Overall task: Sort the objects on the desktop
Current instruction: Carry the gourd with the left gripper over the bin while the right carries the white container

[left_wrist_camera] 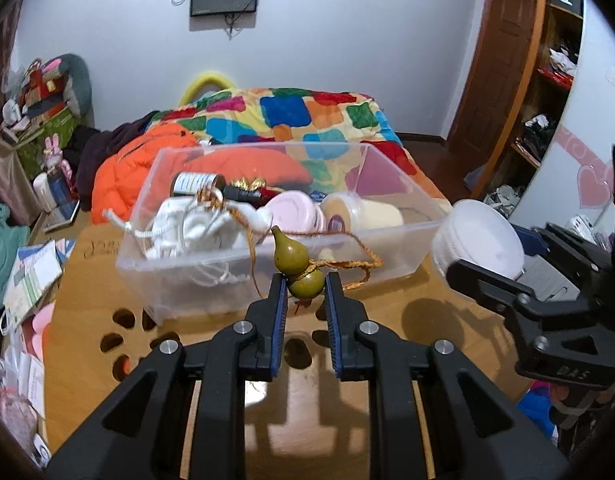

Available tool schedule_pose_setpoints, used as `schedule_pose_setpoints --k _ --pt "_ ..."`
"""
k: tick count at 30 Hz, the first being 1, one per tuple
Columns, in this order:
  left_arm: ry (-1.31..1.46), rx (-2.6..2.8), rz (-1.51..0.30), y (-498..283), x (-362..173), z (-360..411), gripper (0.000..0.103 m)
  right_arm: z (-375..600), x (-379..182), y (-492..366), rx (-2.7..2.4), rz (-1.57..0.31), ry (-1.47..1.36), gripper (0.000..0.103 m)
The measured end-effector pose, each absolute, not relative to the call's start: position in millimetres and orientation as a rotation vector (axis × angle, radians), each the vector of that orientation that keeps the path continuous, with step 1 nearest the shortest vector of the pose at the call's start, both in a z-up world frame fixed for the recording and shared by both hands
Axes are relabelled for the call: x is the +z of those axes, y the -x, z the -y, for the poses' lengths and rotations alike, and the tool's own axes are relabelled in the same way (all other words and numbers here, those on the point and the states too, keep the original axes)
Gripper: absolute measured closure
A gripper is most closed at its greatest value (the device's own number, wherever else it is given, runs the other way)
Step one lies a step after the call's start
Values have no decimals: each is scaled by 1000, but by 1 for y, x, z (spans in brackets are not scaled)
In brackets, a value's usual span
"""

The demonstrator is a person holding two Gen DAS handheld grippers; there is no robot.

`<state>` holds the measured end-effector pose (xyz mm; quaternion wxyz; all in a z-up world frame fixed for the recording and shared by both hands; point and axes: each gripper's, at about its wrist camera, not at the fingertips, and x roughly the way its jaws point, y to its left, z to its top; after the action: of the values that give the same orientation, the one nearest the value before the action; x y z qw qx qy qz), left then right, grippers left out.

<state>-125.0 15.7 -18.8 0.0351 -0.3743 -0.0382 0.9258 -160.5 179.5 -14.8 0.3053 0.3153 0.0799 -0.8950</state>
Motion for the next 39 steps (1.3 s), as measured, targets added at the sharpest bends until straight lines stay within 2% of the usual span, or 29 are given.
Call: schedule_pose_setpoints --k 16,39 --pt "1088 2847 78 159 8 8 85 -150 5 198 -2388 -277 -798 39" --pt "1148 2804 36 230 -12 19 85 -116 -16 273 -2372 -300 -873 39"
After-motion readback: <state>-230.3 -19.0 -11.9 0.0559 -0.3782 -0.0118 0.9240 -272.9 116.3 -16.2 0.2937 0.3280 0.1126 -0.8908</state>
